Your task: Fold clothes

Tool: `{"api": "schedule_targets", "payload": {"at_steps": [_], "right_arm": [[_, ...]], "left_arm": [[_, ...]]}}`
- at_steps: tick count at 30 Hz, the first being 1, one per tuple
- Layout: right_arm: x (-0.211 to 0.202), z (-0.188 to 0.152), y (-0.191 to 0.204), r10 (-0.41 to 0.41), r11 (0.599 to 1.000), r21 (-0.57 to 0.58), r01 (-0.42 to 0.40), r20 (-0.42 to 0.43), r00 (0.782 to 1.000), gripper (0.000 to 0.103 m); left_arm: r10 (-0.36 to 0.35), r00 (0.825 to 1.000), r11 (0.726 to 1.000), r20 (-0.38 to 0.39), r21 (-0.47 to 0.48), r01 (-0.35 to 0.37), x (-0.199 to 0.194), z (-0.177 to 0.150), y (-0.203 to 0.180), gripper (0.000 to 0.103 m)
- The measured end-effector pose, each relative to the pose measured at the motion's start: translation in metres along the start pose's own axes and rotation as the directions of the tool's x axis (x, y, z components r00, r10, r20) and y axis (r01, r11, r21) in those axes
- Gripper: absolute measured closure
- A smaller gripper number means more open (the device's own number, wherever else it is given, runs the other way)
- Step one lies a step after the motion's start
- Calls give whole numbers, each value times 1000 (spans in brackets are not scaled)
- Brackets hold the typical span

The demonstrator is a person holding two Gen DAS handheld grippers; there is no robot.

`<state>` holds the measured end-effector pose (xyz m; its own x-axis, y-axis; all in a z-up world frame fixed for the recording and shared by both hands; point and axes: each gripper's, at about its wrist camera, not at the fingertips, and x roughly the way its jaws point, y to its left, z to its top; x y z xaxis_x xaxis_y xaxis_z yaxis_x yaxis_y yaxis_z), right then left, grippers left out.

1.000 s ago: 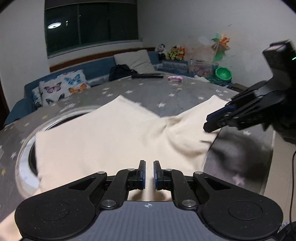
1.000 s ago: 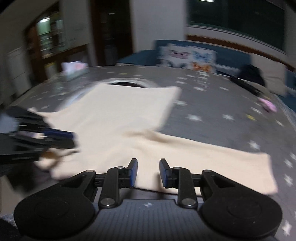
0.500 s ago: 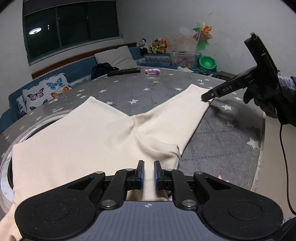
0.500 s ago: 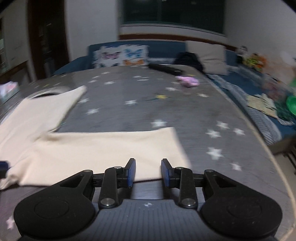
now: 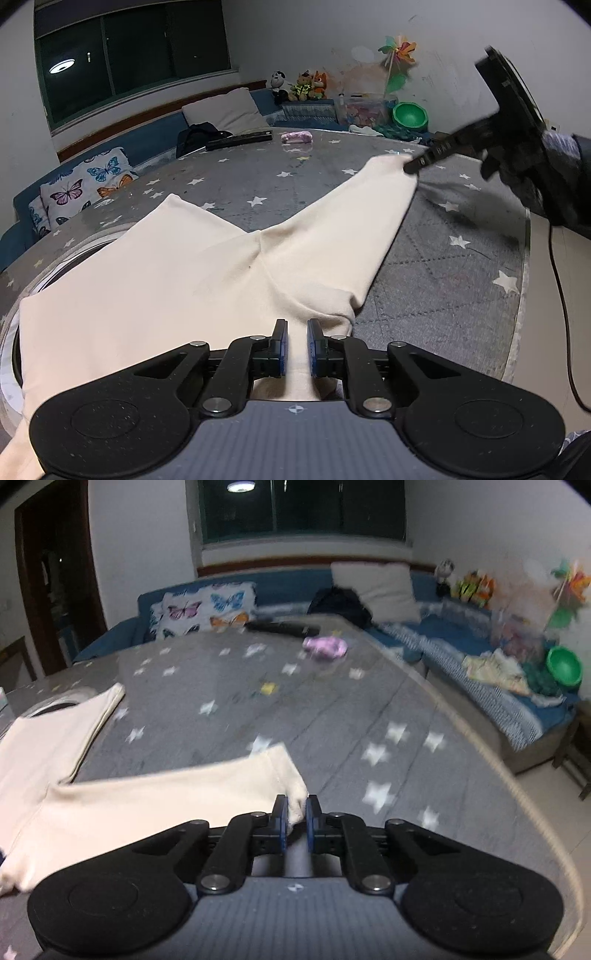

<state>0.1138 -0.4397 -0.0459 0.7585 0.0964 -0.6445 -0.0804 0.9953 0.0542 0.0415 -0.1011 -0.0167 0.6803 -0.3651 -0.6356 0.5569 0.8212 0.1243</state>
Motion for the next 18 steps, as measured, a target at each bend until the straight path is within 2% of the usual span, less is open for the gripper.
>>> {"api": "schedule_targets", "payload": {"at_steps": [6,10,12,18], "right_arm": [[7,6,-2,-6,1000,0,6,11,1000,95],[12,10,-3,-10,1000,1,10,19,1000,95],[13,13,-3,-9,1000,1,9,24,1000,95],[-19,44,11,42,999,-15,-40,90,995,95]], "left_arm": [[5,1000,1000,-1,4,-5,0,0,-2,90],[11,1000,1000,8,5,-11,-3,4,-2,80],[13,1000,1000,18,3,-13,-4,6,-2,80],[5,1000,1000,26,-12,-4,-1,7,-1,80]]}}
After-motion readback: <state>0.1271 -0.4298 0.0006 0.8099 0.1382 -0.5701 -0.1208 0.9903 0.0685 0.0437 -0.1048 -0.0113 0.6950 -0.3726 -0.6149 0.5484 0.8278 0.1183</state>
